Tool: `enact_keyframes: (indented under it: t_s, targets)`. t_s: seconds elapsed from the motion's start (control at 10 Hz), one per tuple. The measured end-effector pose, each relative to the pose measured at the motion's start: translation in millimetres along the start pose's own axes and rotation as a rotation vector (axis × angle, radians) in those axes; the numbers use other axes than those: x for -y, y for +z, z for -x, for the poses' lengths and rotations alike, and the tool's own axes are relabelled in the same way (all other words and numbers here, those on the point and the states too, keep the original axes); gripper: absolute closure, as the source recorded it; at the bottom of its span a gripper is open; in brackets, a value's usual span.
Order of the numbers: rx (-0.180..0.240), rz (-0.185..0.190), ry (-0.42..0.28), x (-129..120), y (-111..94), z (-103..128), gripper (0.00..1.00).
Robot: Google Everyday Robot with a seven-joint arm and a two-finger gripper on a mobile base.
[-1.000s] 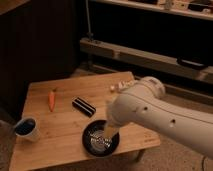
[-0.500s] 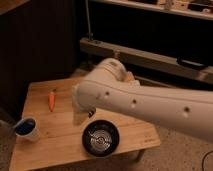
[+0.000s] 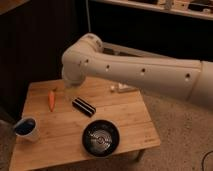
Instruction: Move the arm in a circular motion
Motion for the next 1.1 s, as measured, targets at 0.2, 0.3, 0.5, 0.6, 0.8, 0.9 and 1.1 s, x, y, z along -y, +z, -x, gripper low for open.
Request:
enact_keyframes:
  t_s: [0.2,0.3,0.5,0.6,0.8,0.9,1.1]
  targets:
    - [-0.047,0.022,0.064,23,12,-38,0.2]
    - [-0.085,0.039,0.119,30,18,-73,0.2]
    - [-0.132,0.064,0.219,18,16,-125,0.2]
    - [-0.149,0.073,0.257,9,14,-144,0.2]
    - [-0.193,0.094,0.353,-22,5,-194,0.2]
    - [-0.214,0.102,0.392,-36,1,-215,0.2]
    - [-0.256,0.117,0.461,-70,-12,-256,0.2]
